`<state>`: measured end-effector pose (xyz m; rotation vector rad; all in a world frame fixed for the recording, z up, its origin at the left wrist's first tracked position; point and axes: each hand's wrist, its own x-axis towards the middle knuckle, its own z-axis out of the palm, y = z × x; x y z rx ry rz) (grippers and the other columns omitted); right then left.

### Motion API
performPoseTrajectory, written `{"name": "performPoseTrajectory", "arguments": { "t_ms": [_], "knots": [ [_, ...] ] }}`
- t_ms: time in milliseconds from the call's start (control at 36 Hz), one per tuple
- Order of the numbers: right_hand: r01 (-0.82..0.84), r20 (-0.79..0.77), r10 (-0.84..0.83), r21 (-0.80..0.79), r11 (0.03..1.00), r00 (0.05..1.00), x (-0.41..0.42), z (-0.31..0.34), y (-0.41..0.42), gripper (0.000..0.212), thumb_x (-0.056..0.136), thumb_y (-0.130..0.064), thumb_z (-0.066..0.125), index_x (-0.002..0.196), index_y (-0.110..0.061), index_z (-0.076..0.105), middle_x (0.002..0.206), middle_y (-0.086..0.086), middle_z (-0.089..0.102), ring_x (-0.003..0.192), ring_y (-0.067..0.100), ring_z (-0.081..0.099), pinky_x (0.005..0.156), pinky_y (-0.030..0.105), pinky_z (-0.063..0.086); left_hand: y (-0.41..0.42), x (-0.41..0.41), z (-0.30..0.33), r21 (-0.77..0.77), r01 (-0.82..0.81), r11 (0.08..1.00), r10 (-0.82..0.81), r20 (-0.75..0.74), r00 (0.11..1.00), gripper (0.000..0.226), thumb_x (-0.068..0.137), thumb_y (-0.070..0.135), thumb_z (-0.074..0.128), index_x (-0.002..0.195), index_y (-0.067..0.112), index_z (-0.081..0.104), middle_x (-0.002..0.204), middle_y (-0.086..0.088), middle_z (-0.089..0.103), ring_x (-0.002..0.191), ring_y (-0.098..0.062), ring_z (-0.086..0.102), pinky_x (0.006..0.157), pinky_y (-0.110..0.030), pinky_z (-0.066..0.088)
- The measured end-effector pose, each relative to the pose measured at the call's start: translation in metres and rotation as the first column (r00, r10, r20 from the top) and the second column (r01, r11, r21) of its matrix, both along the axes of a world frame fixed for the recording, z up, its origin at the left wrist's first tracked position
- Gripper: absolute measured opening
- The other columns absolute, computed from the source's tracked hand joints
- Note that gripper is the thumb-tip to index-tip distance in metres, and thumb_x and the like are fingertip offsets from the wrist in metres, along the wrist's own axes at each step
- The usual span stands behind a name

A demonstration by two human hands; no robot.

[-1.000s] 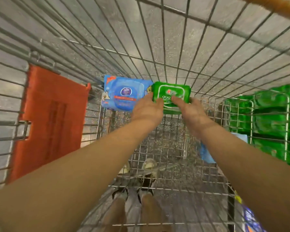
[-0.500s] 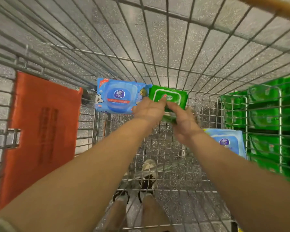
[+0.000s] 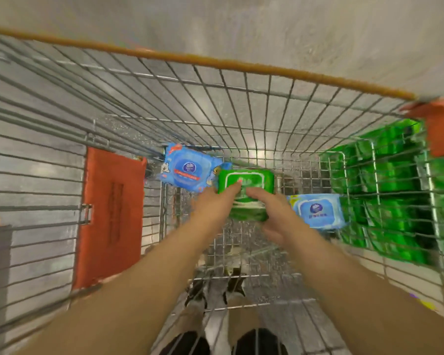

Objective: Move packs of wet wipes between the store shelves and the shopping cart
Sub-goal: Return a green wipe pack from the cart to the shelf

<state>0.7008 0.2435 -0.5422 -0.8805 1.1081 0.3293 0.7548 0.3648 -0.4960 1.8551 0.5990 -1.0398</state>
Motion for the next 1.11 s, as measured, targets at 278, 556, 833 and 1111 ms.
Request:
{"name": "performPoseTrajectory", "arguments": {
  "t_ms": [278,556,833,1111],
  "knots": [
    [0.071,0.228,-0.090,0.092,0.993,0.969,-0.033,0.194,-0.002,0.046,0.077,-0.027,0.071,0.119,-0.009,0.070,0.123,0.019,0.072,0.115,0.038,0.067,0.109,0.056,0.046,0.009,-0.010,0.149,-0.373,-0.047,0.927,0.042,-0.020,0.999,0.097,0.062,0.058,0.086,0.143,0.024,0.042,0.125,0.003,0.068,0.106,-0.018,0.070,0.086,-0.035,0.058],
    [0.318,0.404,-0.275,-0.043,0.947,0.873,-0.128,0.347,-0.013,0.042,0.073,-0.026,0.070,0.109,-0.004,0.074,0.115,0.023,0.073,0.112,0.039,0.068,0.111,0.057,0.043,-0.031,-0.075,0.294,-0.649,0.268,0.712,-0.252,0.119,0.960,0.067,0.067,0.044,0.075,0.129,0.024,0.059,0.104,0.002,0.077,0.088,-0.013,0.075,0.077,-0.030,0.056],
    [0.623,0.563,-0.467,-0.112,0.774,0.682,-0.308,0.427,-0.014,0.045,0.090,-0.026,0.059,0.131,-0.008,0.065,0.127,0.018,0.070,0.121,0.036,0.065,0.112,0.057,0.042,-0.086,-0.221,0.374,-0.701,0.534,0.472,-0.586,0.203,0.785,0.065,0.072,0.038,0.071,0.133,0.018,0.059,0.107,-0.004,0.077,0.079,-0.014,0.075,0.054,-0.023,0.055],
    [0.881,0.587,-0.674,-0.163,0.443,0.448,-0.532,0.468,0.011,0.044,0.087,-0.032,0.068,0.124,-0.010,0.071,0.123,0.018,0.072,0.115,0.035,0.069,0.109,0.057,0.045,-0.116,-0.434,0.416,-0.676,0.722,0.149,-0.825,0.317,0.467,0.035,0.088,0.030,0.064,0.121,0.020,0.062,0.096,-0.001,0.079,0.078,-0.013,0.075,0.056,-0.023,0.057]
  ]
}}
